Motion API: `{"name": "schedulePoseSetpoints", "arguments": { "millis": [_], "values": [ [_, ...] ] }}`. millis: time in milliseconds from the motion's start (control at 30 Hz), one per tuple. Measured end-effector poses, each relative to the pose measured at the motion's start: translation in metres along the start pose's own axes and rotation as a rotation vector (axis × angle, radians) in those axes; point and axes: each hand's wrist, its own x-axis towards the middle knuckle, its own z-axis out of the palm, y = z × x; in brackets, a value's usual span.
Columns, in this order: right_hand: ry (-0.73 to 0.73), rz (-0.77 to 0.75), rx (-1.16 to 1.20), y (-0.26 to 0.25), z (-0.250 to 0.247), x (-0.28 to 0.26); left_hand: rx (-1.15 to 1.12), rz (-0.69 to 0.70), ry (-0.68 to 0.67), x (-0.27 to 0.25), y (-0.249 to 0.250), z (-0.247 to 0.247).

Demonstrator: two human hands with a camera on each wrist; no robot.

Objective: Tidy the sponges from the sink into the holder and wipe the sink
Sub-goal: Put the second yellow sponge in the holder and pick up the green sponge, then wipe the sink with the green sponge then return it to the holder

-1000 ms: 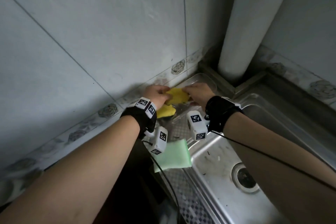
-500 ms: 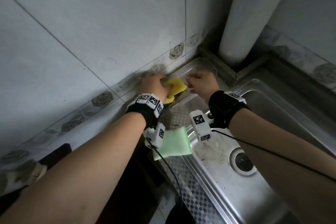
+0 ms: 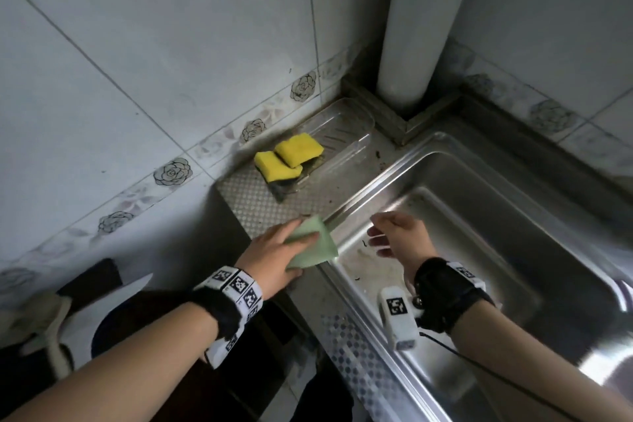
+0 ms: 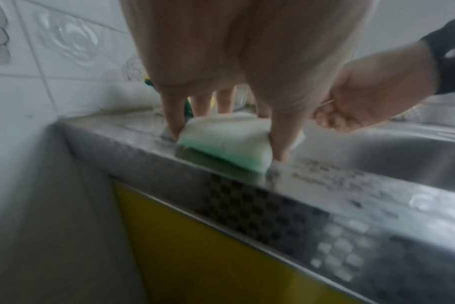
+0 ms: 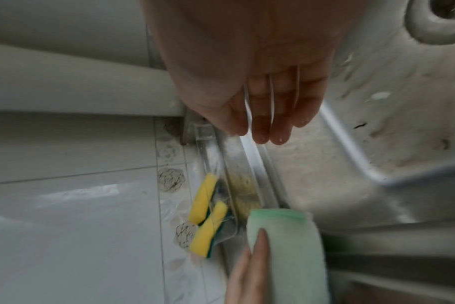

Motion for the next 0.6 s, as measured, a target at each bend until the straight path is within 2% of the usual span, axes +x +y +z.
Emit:
{"name": "schedulePoseSetpoints", "arguments": {
  "millis": [100,200,367,500,600],
  "values": [
    [0.045,0.021,0.019,0.016,-0.019,-0.011,0.029,0.021,0.13,0.024,0.009,0.01],
    [0.095,0.041,0.035,0.03,-0.036,-0.018,0.115,0.062,0.193,0.069,0.024,0.013],
    [0.204,0.063,0.102,0.051,-0.067,-0.026,0.234,0.152,0.072,0.154,0.076,-0.009],
    [0.288,0.064,0.098,0.064,-0.088,-0.036,0.335,0.247,0.11,0.216,0.117,-0.021],
    [0.336,0.08,0.109,0.071,-0.101,-0.042,0.391,0.264,0.086,0.231,0.127,-0.024]
  ]
}}
